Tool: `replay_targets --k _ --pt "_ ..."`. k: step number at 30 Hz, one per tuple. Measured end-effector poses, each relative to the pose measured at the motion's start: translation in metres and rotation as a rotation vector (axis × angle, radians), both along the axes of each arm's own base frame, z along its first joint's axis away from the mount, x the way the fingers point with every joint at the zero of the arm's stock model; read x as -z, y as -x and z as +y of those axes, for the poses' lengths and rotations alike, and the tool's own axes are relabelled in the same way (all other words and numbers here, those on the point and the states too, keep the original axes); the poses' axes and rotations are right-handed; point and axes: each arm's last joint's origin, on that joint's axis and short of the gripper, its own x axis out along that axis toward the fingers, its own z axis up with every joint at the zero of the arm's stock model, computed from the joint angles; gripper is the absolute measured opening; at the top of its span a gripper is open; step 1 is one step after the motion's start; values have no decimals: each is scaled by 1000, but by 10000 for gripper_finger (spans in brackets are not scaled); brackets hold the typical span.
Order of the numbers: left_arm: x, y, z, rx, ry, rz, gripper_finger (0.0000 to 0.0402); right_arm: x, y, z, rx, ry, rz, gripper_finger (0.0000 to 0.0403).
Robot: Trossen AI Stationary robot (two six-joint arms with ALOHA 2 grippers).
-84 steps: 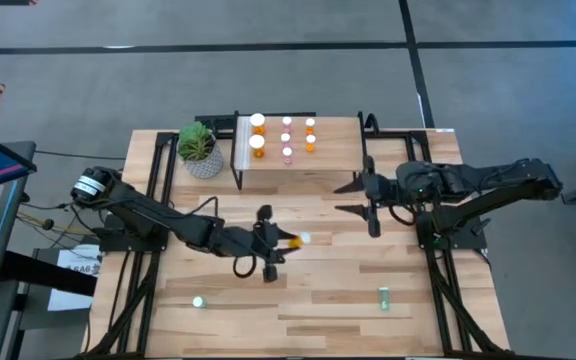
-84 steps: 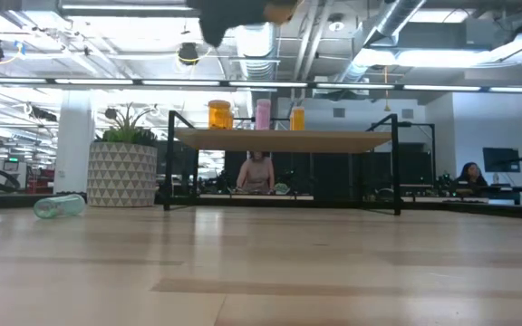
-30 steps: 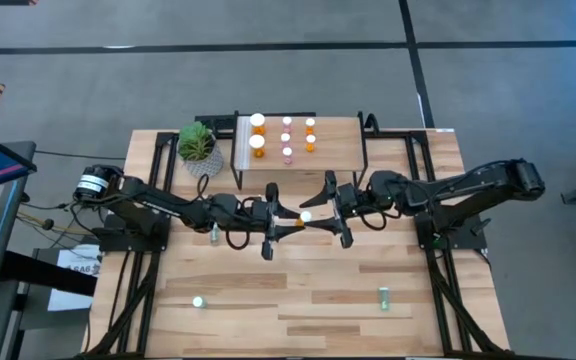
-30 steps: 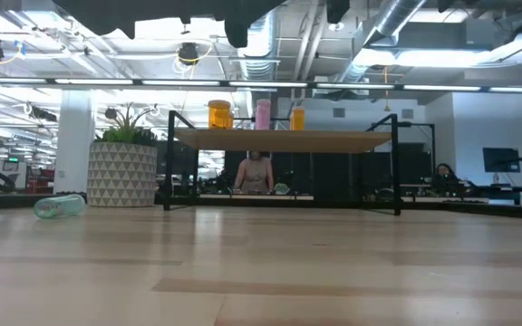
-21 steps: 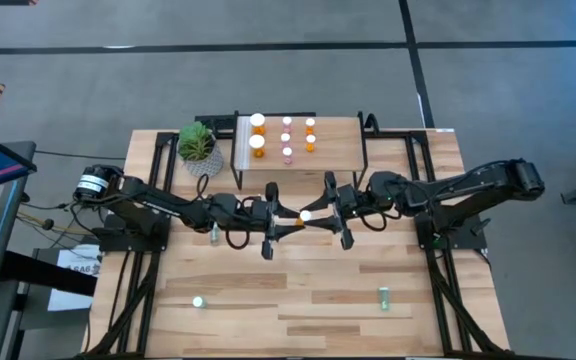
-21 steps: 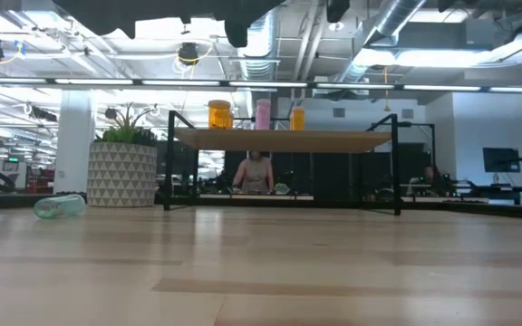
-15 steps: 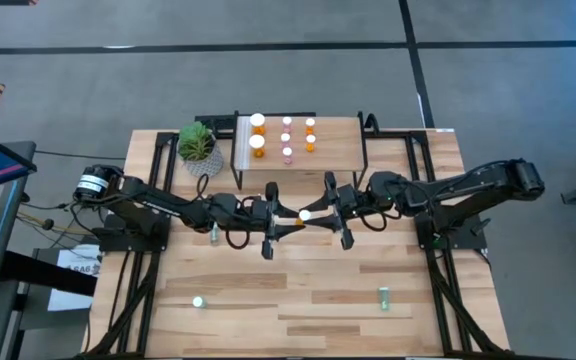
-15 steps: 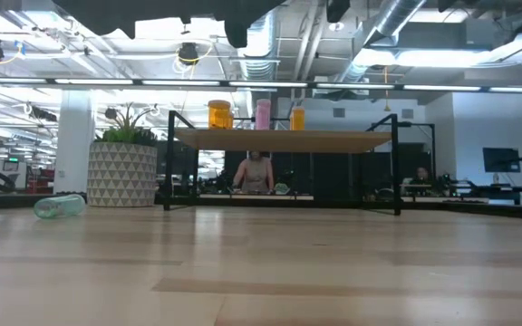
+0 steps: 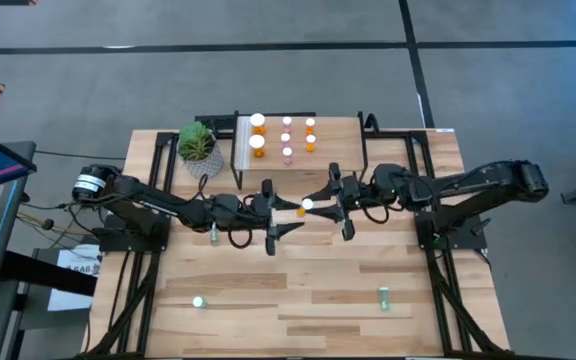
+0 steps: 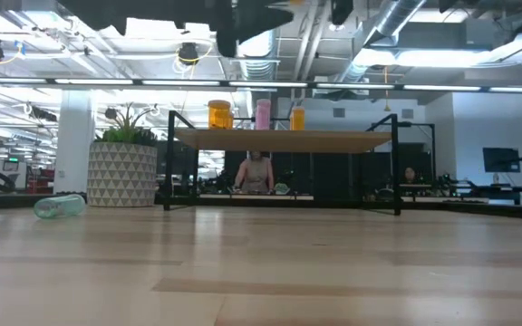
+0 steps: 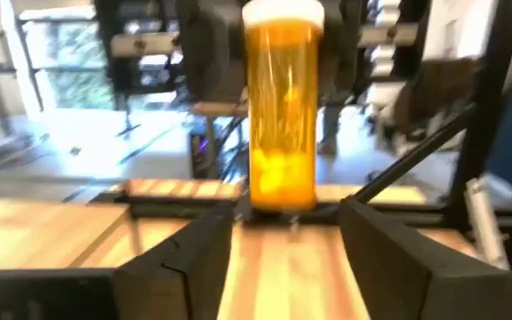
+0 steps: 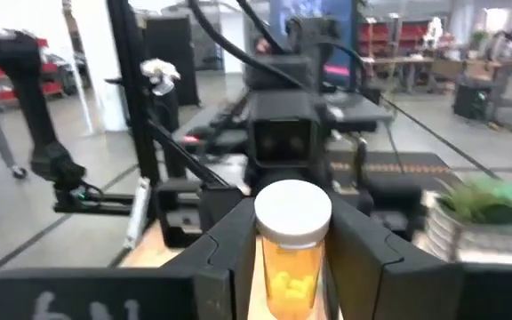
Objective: Pick and place medicine bottles onto shelf by color
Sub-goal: Put the small orange pill bottle aligned with the other small orange pill bottle on the shelf
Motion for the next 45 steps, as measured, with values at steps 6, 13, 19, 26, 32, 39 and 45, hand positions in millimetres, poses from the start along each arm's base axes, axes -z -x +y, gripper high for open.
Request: replay_targets --k 6,13,19,26,32,39,45 --pt "-15 15 7 -92 -32 47 239 -4 11 -22 82 -1 43 136" --pt "-28 38 8 -129 -71 76 245 3 15 -59 230 -10 110 136" --pt "-12 66 9 -163 -39 -81 245 15 13 -89 335 -22 166 138" --pt "5 82 12 -152 41 -173 245 37 6 -115 407 -24 247 140" --pt "6 82 11 -130 44 -168 245 59 -6 -129 434 -32 295 140" --pt "8 82 11 -128 40 -149 245 70 -11 -133 437 -20 326 140" --pt "7 82 11 -128 36 -150 245 70 -11 -134 458 -9 326 140"
